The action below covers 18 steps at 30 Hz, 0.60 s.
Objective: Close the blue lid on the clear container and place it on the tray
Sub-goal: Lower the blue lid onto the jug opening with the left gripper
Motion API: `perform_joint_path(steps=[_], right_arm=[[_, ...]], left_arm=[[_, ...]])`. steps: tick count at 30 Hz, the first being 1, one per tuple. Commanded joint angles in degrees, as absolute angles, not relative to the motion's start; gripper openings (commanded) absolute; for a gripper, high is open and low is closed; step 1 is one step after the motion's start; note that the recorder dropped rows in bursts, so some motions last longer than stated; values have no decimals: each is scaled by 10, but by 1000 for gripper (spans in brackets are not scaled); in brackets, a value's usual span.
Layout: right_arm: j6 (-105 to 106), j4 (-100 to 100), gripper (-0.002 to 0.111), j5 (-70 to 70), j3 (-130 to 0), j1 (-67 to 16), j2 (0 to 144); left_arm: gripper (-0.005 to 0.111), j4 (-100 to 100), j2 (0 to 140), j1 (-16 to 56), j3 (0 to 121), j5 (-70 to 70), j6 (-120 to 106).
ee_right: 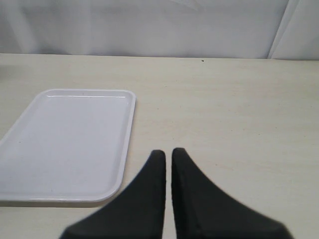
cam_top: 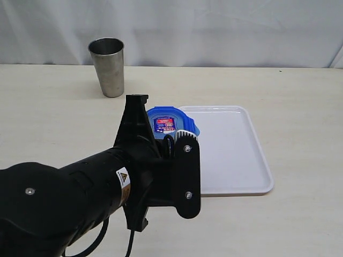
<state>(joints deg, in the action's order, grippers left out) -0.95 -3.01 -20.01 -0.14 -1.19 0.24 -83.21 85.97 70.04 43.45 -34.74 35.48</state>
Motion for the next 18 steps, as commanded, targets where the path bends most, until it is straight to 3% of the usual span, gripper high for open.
perform_joint_path(steps=[1, 5, 12, 18], right_arm=[[-7, -34, 4, -198, 0, -9, 0], [-7, -34, 4, -198, 0, -9, 0], [-7, -34, 4, -198, 0, -9, 0], [-7, -34, 4, -198, 0, -9, 0]], left_arm=[[0, -823, 858, 704, 433, -350, 361], [8, -827, 858, 704, 433, -349, 361], [39, -827, 858, 704, 433, -350, 361], [51, -825, 858, 704, 433, -350, 361]])
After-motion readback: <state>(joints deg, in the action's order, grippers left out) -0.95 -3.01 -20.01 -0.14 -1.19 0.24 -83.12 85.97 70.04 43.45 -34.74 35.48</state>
